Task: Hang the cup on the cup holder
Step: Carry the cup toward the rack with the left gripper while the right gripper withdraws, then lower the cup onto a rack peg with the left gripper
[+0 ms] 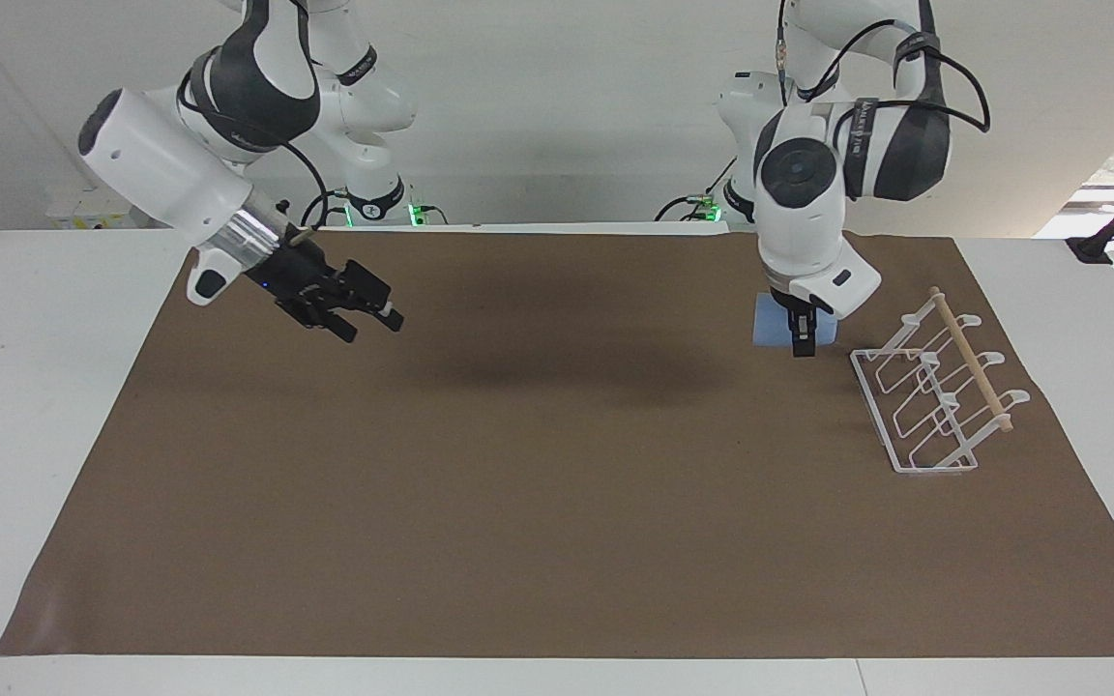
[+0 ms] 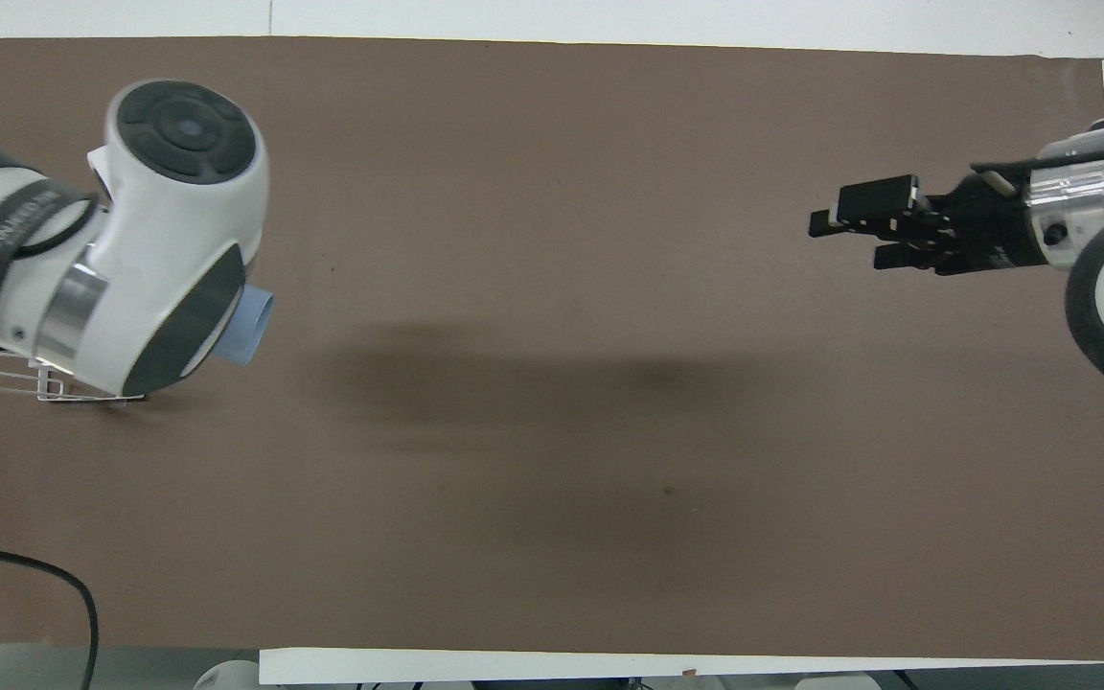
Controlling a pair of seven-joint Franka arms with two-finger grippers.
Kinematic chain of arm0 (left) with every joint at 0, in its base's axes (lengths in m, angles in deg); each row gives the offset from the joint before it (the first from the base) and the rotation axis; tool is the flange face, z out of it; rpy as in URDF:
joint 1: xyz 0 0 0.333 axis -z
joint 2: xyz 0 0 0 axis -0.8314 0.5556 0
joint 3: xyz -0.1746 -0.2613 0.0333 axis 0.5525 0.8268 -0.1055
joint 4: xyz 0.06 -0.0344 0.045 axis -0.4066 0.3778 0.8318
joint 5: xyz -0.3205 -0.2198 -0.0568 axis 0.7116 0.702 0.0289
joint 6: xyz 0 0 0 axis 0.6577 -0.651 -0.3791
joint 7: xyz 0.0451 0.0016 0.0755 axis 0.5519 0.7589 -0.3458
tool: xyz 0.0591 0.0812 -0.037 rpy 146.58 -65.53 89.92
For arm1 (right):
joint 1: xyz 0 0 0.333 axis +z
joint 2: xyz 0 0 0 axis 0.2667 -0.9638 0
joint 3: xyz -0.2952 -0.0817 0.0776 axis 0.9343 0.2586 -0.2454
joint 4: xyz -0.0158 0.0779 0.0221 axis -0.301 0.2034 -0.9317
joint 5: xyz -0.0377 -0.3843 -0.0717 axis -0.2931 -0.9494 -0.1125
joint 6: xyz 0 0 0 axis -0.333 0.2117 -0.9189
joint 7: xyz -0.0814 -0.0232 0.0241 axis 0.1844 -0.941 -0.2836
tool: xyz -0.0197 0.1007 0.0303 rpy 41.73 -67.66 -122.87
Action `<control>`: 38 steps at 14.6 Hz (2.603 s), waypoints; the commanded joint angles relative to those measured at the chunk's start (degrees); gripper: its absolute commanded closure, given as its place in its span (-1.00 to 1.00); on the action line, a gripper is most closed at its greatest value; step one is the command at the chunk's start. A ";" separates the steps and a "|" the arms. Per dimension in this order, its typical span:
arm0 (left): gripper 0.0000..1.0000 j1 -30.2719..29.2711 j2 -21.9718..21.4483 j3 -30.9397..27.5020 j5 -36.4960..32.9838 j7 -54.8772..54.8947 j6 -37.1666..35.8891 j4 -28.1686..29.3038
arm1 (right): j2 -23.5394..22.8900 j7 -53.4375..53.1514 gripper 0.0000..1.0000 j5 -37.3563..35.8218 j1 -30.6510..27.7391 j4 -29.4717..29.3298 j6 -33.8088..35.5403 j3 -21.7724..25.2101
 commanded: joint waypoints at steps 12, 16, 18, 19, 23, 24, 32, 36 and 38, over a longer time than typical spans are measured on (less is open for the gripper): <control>1.00 2.31 30.77 -9.16 -46.42 -12.83 -22.82 -16.11 | 2.31 1.74 -0.99 -30.81 -0.12 -17.26 27.58 -1.79; 1.00 1.96 34.48 -9.34 -46.43 -16.95 -22.74 -20.00 | 3.36 1.91 -0.99 -30.28 -0.91 -15.32 25.83 -1.70; 1.00 1.00 35.35 -9.34 -46.25 -19.41 -22.21 -19.91 | 3.63 3.75 -0.99 -29.49 -2.14 -14.27 25.74 -1.62; 1.00 0.64 35.53 -9.26 -46.16 -20.47 -21.95 -19.74 | 3.89 4.80 -0.99 -28.70 -2.50 -14.00 25.74 -1.53; 1.00 -0.68 36.41 -9.26 -45.81 -23.73 -20.63 -19.03 | 4.33 5.95 -0.99 -27.55 -1.89 -13.30 26.26 -1.62; 1.00 -0.68 36.50 -9.17 -45.72 -24.17 -20.02 -19.03 | 4.33 6.13 -0.99 -27.64 -1.88 -13.30 26.26 -1.70; -1.00 1.34 28.73 -7.68 -40.31 -24.87 -15.63 -18.51 | 4.42 5.95 -0.99 -27.55 -2.23 -13.30 26.18 -1.62; -0.99 2.23 19.91 -7.50 -34.84 -17.62 -16.41 -18.07 | 4.42 6.04 -0.99 -27.55 -2.41 -13.30 26.26 -1.62; -0.99 1.79 14.04 -7.58 -28.18 -13.20 -13.71 -14.31 | 4.42 5.87 -0.99 -27.55 -2.41 -13.30 26.35 -1.62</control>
